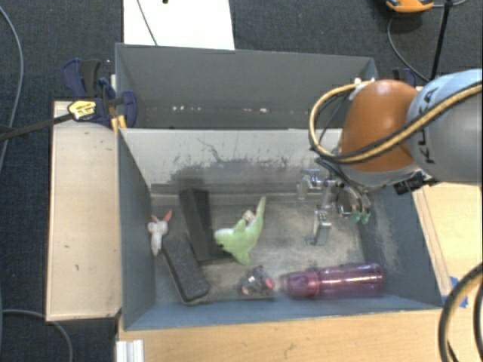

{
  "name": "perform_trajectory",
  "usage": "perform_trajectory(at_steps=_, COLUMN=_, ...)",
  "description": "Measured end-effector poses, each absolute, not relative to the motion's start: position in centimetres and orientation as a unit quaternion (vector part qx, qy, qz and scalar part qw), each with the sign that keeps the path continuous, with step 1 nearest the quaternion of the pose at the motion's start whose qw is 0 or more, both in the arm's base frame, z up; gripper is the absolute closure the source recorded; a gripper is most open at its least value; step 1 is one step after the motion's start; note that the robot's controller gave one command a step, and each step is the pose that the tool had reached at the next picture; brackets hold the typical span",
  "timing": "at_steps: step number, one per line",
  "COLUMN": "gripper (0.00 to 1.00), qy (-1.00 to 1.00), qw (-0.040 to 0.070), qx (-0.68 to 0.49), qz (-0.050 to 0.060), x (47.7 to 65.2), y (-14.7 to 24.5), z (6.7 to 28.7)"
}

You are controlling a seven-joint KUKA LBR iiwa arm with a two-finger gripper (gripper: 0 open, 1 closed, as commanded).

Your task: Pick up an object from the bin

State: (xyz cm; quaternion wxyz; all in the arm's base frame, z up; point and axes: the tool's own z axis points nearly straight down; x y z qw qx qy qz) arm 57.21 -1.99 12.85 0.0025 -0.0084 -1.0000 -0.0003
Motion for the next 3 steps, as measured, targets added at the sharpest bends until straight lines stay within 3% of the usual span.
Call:
perform_trajectory(at_steps=1, gripper=0.00, qy=-1.000, qw=-0.002, qx=-0.008, qz=0.000, x=57.4, y=-2.0, z=13.3)
perform_trajectory(at_steps=2, gripper=0.00, qy=-0.998, qw=-0.003, qx=0.066, qz=0.001, x=56.5, y=0.9, z=11.3)
perform_trajectory(at_steps=3, gripper=0.00, qy=-0.987, qw=0.000, qx=0.158, qz=0.000, x=52.5, y=9.4, z=13.3)
